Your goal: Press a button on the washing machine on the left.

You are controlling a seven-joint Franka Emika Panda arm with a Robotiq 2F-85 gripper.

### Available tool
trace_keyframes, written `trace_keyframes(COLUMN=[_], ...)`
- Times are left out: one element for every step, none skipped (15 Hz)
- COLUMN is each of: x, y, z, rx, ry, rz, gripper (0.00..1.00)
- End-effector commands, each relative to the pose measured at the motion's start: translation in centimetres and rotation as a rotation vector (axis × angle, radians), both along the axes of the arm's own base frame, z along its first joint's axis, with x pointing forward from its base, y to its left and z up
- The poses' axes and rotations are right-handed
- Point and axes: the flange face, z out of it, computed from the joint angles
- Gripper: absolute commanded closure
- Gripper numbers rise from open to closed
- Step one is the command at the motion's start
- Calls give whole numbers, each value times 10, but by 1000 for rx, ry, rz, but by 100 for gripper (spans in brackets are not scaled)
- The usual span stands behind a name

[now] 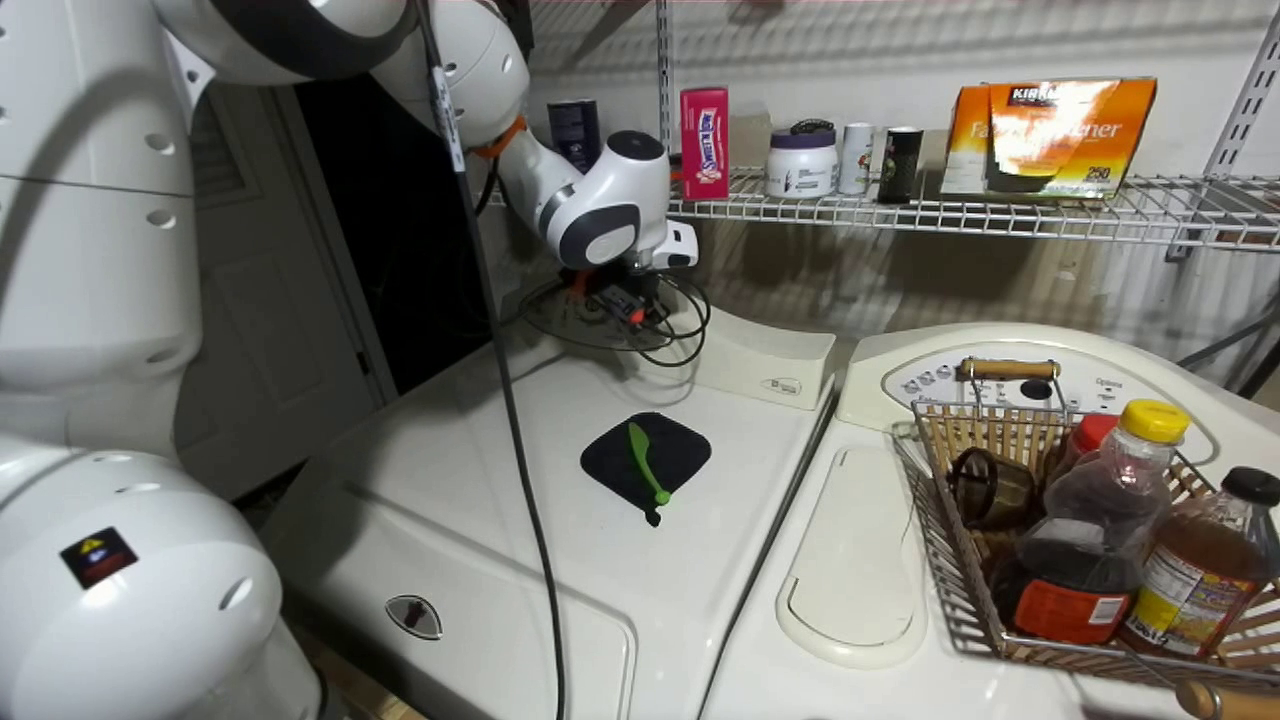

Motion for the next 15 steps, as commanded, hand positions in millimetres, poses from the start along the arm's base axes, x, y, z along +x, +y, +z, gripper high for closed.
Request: trace_keyframes(x=[1, 1, 1, 2, 2, 2, 3, 5, 7, 7, 9, 10, 11, 12, 14], y=[0, 0, 0, 0, 0, 0, 0, 1, 1, 2, 2, 1, 1, -1, -2], z=[0, 1, 1, 1, 1, 1, 0, -1, -2, -2, -3, -4, -5, -7, -8], rx=[0, 0, 0, 0, 0, 0, 4, 7, 7, 15, 11, 11, 8, 7, 9], ry=[1, 0, -1, -1, -1, -2, -1, -3, -1, 3, -3, -4, -2, -2, -4], rz=[-1, -2, -2, -2, -1, -1, -3, -6, -11, -11, -13, -16, -18, -22, -25], gripper=[99, 99, 99, 99, 99, 100, 100, 100, 100, 100, 100, 100, 100, 100, 100])
